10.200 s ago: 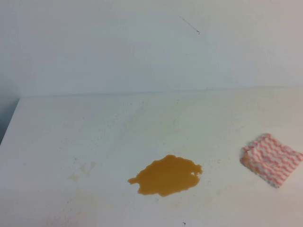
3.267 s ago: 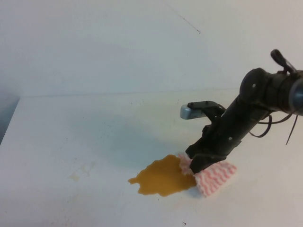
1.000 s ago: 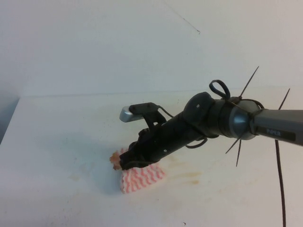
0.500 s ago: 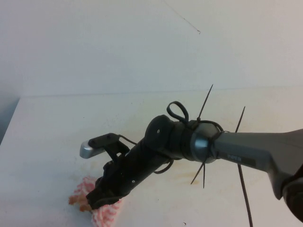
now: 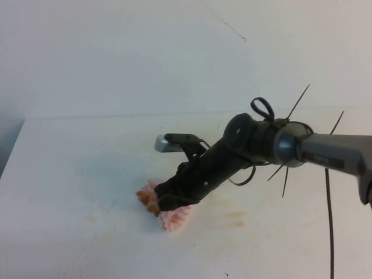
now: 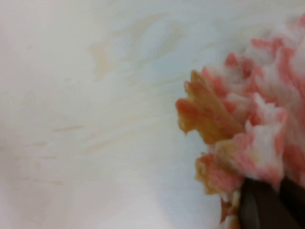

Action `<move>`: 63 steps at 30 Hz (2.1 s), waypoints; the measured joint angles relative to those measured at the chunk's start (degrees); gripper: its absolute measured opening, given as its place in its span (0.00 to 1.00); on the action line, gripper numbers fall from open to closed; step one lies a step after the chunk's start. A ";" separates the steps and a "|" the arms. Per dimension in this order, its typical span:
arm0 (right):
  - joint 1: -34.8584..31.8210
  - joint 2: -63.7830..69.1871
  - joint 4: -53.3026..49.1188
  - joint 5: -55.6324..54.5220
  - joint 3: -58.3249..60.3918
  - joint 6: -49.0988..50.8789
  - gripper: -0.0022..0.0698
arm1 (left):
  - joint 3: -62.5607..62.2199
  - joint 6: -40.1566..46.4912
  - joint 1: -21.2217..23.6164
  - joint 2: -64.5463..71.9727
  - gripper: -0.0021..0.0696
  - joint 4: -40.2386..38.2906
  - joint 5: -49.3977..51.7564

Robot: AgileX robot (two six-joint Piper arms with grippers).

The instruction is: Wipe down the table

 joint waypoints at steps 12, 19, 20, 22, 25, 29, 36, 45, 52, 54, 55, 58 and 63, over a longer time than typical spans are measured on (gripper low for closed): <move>-12.00 -6.81 -27.84 3.83 2.68 11.51 0.05 | 0.00 0.00 0.00 0.00 0.03 0.00 0.00; -20.73 -18.74 -30.55 -3.56 19.96 11.08 0.05 | 0.00 0.00 0.00 0.00 0.03 0.00 0.00; -22.24 -20.99 -30.55 -5.25 23.09 10.72 0.05 | 0.00 0.00 0.00 0.00 0.03 0.00 0.00; -24.79 -25.03 -30.65 -7.73 28.09 9.29 0.05 | 0.00 0.00 0.00 0.00 0.03 0.00 0.00; -28.01 -30.61 -30.65 -9.00 33.03 6.23 0.05 | 0.00 0.00 0.00 0.00 0.03 0.00 0.00; -29.05 -34.32 -30.74 -8.77 34.66 5.10 0.05 | 0.00 0.00 0.00 0.00 0.03 0.00 0.00; -29.05 -36.51 -29.98 -8.56 35.01 4.87 0.32 | 0.00 0.00 0.00 0.00 0.03 0.00 0.00; -29.05 -40.68 -25.06 -7.31 35.01 1.04 0.55 | 0.00 0.00 -1.18 0.00 0.03 0.00 0.00; -29.05 -45.37 -24.67 -3.11 35.01 0.18 0.15 | 0.00 0.00 -1.18 0.00 0.03 0.00 0.00; -29.05 -47.53 -24.67 -2.21 35.01 0.18 0.08 | 0.00 0.00 -1.18 0.00 0.03 0.00 0.00; -29.05 -48.74 -24.67 -1.79 35.01 0.18 0.07 | 0.00 0.00 -1.18 0.00 0.03 0.00 0.00; -29.05 -52.64 -24.67 -0.77 35.01 0.18 0.04 | 0.00 0.00 -1.18 0.00 0.03 0.00 0.00; -29.05 -62.57 -22.19 -1.60 39.31 -2.54 0.04 | 0.00 0.00 -1.18 0.00 0.03 0.00 0.00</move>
